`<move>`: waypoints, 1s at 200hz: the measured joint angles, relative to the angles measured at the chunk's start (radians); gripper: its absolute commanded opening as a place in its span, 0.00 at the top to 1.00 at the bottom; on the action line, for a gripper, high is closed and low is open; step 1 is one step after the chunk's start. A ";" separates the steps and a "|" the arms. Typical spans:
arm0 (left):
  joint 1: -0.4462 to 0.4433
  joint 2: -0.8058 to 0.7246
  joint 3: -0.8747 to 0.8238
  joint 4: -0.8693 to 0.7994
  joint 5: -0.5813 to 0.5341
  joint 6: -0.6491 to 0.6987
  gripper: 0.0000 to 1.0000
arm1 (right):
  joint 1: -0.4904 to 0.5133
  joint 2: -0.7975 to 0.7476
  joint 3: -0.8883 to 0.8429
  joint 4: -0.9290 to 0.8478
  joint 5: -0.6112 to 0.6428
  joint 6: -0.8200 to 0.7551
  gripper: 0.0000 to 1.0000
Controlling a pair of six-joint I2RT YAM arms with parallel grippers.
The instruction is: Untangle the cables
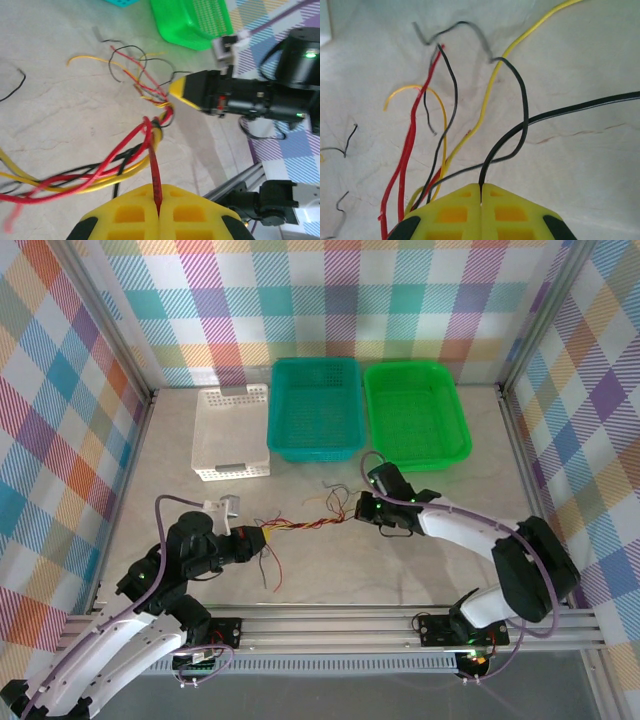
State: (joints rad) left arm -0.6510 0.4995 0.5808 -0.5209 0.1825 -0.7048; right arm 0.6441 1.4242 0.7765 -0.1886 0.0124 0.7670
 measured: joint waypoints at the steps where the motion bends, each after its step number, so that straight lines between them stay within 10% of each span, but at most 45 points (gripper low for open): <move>1: 0.000 0.001 0.000 -0.002 -0.001 -0.001 1.00 | -0.001 -0.002 0.000 0.000 0.002 -0.001 1.00; 110: 0.002 0.019 0.061 -0.202 -0.201 -0.038 1.00 | -0.359 -0.410 -0.105 -0.227 -0.020 -0.114 1.00; 200: 0.013 -0.063 0.491 -0.466 -0.539 0.077 1.00 | -0.607 -0.505 -0.165 -0.382 -0.029 -0.152 1.00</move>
State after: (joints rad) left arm -0.6384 0.4362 1.0714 -0.9867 -0.3569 -0.6273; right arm 0.0372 0.9195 0.6117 -0.5705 -0.0166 0.6147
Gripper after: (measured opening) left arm 0.043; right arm 0.065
